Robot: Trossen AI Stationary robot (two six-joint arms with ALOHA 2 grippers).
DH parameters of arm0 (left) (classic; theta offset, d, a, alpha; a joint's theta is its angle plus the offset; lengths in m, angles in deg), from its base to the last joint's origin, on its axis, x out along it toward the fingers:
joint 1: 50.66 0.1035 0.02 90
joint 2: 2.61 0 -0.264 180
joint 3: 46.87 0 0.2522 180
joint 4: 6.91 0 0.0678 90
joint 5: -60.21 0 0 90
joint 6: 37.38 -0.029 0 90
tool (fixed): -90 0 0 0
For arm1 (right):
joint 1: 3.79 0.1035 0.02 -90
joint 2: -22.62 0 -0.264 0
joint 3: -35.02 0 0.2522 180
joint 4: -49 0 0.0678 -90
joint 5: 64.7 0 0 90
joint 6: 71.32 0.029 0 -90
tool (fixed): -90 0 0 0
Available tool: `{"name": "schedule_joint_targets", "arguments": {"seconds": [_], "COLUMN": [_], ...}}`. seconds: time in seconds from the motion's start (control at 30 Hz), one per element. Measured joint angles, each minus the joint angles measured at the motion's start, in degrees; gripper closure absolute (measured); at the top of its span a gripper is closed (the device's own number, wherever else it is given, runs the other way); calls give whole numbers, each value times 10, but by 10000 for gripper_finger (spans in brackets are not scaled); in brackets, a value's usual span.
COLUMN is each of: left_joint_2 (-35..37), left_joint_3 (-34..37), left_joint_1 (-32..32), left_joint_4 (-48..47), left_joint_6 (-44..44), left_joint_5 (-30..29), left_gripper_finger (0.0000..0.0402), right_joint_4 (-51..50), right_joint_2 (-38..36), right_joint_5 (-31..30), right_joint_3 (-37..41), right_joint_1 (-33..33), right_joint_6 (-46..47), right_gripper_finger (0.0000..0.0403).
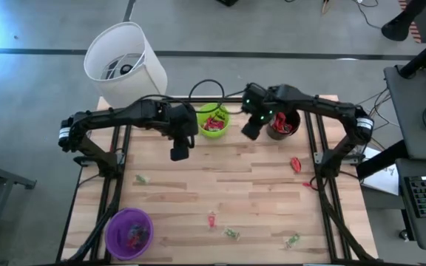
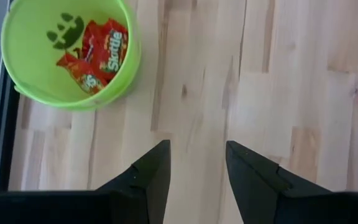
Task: Sort candy
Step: Put the orange candy into the black bucket
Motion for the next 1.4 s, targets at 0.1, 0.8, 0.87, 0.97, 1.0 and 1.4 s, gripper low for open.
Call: {"name": "schedule_joint_targets", "arguments": {"seconds": [0.1,0.8,0.87,0.97,1.0,1.4], "left_joint_2": [0,-1,-1,-1,-1,-1], "left_joint_3": [0,0,0,0,0,0], "left_joint_1": [0,0,0,0,0,0], "left_joint_4": [-10,-64,-66,-66,-66,-66], "left_joint_6": [2,15,15,15,15,43], "left_joint_5": [0,0,1,1,1,1], "left_gripper_finger": [265,264,264,264,264,264], "right_joint_4": [-44,-154,-152,-152,-152,-129], "right_joint_2": [0,1,1,1,1,2], "right_joint_5": [-27,-120,-121,-111,-102,-90], "right_joint_3": [0,16,19,20,20,20], "right_joint_1": [-41,-146,-147,-147,-147,-147], "right_joint_6": [1,-87,-93,-104,-110,-149], "right_gripper_finger": [391,390,390,390,390,390]}}
